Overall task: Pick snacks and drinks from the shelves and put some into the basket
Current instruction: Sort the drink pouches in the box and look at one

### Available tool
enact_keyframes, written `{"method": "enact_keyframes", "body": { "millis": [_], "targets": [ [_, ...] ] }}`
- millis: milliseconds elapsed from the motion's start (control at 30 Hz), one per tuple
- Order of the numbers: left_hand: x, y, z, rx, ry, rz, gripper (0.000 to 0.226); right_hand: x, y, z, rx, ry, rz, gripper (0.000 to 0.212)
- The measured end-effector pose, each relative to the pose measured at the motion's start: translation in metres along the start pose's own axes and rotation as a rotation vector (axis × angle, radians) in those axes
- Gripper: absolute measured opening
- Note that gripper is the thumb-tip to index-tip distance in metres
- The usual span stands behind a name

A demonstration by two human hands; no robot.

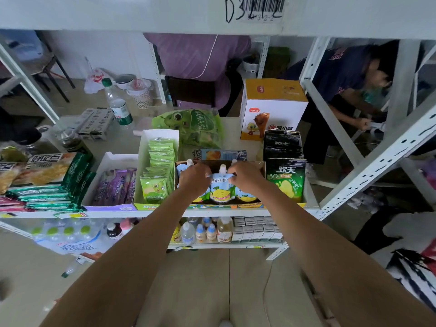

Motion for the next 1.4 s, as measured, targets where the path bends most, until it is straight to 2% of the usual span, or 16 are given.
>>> {"method": "enact_keyframes", "body": {
  "millis": [167,267,367,467,567,633,700,800,900,1100,1233,1400],
  "targets": [
    [-0.007,0.0,0.004,-0.004,-0.031,0.141,0.019,-0.011,0.003,-0.001,-0.032,-0.057,-0.031,0.021],
    [-0.008,-0.003,0.005,-0.024,-0.06,0.13,0.017,-0.011,0.002,0.0,-0.031,-0.063,-0.034,0.021],
    [-0.004,-0.005,0.004,-0.026,-0.071,-0.029,0.016,-0.009,0.002,0.0,-0.007,-0.078,-0.009,0.019],
    [0.015,-0.015,-0.004,-0.049,0.049,-0.276,0.016,-0.004,0.001,-0.003,0.03,-0.052,0.079,0.027],
    [0.036,-0.033,-0.022,-0.029,0.224,-0.384,0.019,0.008,-0.007,-0.012,0.067,0.091,0.198,0.044],
    [0.044,-0.049,-0.035,0.02,0.337,-0.382,0.021,0.022,-0.02,-0.021,0.124,0.295,0.193,0.038],
    [0.039,-0.062,-0.042,0.078,0.364,-0.331,0.025,0.028,-0.039,-0.029,0.192,0.434,0.185,0.025],
    [0.019,-0.074,-0.043,0.125,0.282,-0.284,0.034,0.008,-0.07,-0.026,0.268,0.353,0.195,0.013],
    [0.003,-0.075,-0.039,0.121,0.197,-0.249,0.033,-0.023,-0.083,-0.017,0.243,0.232,0.165,0.02],
    [-0.004,-0.078,-0.032,0.157,0.161,-0.231,0.021,-0.046,-0.081,-0.009,0.134,0.162,0.144,0.027],
    [0.002,-0.08,-0.033,0.124,0.149,-0.302,0.015,-0.043,-0.08,-0.008,0.124,0.164,0.194,0.024],
    [0.037,-0.075,-0.052,0.019,0.216,-0.39,0.008,-0.016,-0.081,-0.018,0.175,0.277,0.392,0.016]
  ]
}}
Point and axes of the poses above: each hand's wrist, its own z-axis towards the middle knuckle, its own x-axis out of the back of the hand, y = z × x, the point moved 9 cm from there along z, towards the middle knuckle, and after that the axes turned 9 degrees about -y, right-handed, at the moved point
